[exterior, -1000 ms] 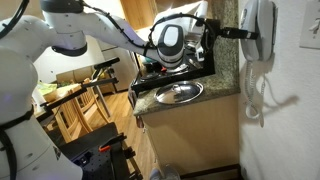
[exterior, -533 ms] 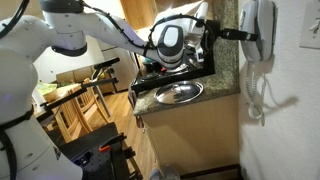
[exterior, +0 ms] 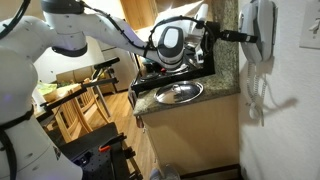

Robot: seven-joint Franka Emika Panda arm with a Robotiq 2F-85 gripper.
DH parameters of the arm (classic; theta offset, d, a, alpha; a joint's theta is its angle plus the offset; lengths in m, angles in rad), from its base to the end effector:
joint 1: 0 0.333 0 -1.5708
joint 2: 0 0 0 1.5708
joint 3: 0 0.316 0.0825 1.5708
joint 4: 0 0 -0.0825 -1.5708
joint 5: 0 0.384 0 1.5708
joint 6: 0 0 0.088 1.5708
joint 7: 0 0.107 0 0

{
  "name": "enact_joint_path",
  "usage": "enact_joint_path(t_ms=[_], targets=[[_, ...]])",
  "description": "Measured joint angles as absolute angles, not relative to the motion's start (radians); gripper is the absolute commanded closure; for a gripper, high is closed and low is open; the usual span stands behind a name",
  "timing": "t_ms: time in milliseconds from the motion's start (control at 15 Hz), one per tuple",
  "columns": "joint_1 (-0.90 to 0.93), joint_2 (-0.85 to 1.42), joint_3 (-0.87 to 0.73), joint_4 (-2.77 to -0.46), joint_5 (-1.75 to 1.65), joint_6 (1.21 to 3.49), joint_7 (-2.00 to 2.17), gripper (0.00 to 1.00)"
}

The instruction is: Hang the intercom headset on the holder

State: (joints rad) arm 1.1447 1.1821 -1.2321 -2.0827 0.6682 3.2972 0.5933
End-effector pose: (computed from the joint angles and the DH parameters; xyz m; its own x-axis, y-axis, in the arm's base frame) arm 0.6225 0.0014 0.2968 0.2997 -0.1763 0.9376 -0.6382 -0.7676 0.0597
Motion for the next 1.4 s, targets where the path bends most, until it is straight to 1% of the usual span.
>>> enact_joint_path(t_ms=[1400], targets=[[1.163,1.205,-1.265,-2.076,0.677,3.257,0.598,0.66]])
